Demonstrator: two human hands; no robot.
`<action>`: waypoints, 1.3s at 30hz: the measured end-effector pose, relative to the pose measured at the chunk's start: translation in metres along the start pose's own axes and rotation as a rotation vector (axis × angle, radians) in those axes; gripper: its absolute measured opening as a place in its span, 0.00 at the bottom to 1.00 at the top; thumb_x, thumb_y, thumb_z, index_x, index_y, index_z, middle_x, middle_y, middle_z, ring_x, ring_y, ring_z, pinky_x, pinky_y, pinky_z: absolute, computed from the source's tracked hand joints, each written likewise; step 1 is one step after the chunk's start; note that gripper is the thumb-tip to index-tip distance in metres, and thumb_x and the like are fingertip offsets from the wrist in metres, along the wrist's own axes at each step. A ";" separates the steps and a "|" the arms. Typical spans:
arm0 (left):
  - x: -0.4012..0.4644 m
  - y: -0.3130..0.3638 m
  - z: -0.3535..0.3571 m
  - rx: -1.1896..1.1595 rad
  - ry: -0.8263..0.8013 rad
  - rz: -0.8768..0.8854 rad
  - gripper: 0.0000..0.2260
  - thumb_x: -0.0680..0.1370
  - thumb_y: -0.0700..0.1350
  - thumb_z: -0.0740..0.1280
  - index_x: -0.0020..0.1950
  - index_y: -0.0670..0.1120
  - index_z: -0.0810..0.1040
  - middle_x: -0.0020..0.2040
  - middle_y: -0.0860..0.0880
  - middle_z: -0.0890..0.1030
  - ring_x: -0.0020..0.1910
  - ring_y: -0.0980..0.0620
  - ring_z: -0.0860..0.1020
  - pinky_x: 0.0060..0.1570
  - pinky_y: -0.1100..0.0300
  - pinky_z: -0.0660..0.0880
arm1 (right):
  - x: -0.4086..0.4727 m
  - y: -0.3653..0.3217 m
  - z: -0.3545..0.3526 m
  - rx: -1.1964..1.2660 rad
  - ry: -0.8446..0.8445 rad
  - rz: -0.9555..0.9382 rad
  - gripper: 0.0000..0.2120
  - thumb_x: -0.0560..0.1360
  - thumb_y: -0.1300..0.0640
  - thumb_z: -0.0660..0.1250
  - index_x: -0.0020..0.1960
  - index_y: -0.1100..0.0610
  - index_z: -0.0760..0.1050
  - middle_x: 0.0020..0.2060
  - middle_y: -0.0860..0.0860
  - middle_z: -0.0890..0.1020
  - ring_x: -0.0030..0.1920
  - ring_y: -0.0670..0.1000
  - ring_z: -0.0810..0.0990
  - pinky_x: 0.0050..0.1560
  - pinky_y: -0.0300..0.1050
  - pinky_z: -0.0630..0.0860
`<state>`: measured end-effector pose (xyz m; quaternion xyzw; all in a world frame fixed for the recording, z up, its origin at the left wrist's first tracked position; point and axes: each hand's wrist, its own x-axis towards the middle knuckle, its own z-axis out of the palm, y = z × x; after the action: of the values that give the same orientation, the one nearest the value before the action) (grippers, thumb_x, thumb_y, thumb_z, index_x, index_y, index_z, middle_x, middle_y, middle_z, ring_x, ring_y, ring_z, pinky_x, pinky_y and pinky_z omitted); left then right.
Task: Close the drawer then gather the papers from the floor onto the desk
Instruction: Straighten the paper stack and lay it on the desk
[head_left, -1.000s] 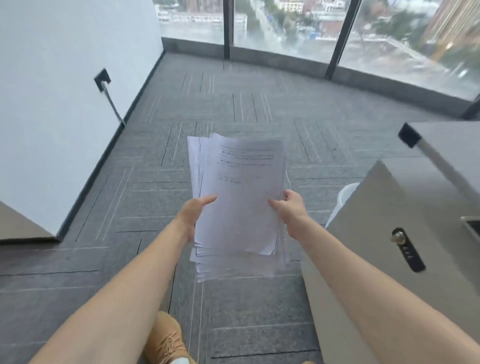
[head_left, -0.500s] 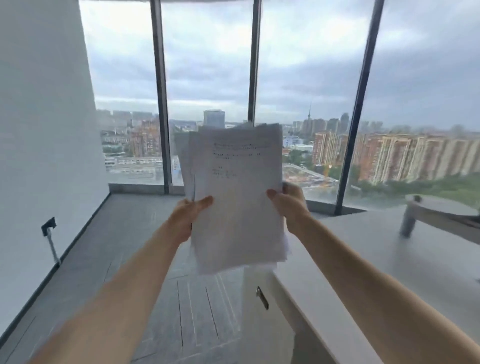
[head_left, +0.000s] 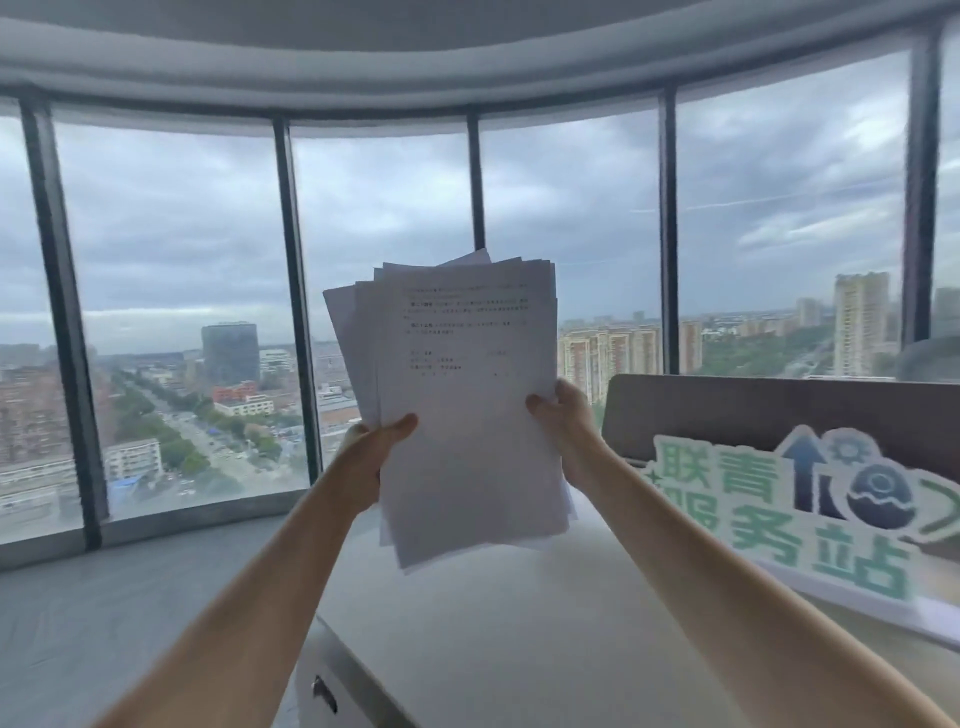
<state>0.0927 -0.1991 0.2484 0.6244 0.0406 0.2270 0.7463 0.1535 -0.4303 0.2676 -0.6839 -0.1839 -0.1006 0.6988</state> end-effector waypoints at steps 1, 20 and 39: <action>0.003 -0.005 0.019 -0.007 -0.027 -0.009 0.16 0.71 0.39 0.75 0.57 0.37 0.82 0.53 0.36 0.84 0.51 0.35 0.83 0.54 0.34 0.77 | 0.000 0.002 -0.018 -0.007 0.026 -0.002 0.09 0.75 0.65 0.61 0.45 0.53 0.77 0.48 0.59 0.84 0.47 0.60 0.84 0.53 0.62 0.81; -0.035 -0.134 0.270 -0.120 -0.491 -0.162 0.20 0.64 0.41 0.79 0.53 0.36 0.84 0.52 0.37 0.85 0.51 0.35 0.83 0.56 0.38 0.78 | -0.068 0.053 -0.259 -0.161 0.491 0.089 0.10 0.66 0.62 0.64 0.46 0.53 0.74 0.42 0.54 0.79 0.46 0.55 0.78 0.48 0.49 0.74; -0.089 -0.192 0.318 -0.100 -0.675 -0.135 0.08 0.70 0.37 0.76 0.49 0.41 0.85 0.48 0.41 0.87 0.51 0.38 0.84 0.54 0.45 0.80 | -0.163 0.103 -0.313 0.019 0.639 0.101 0.14 0.75 0.70 0.60 0.51 0.53 0.77 0.43 0.49 0.86 0.45 0.52 0.85 0.46 0.47 0.81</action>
<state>0.1777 -0.5463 0.1153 0.6227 -0.1785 -0.0407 0.7608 0.0830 -0.7547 0.1098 -0.6192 0.0779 -0.2737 0.7318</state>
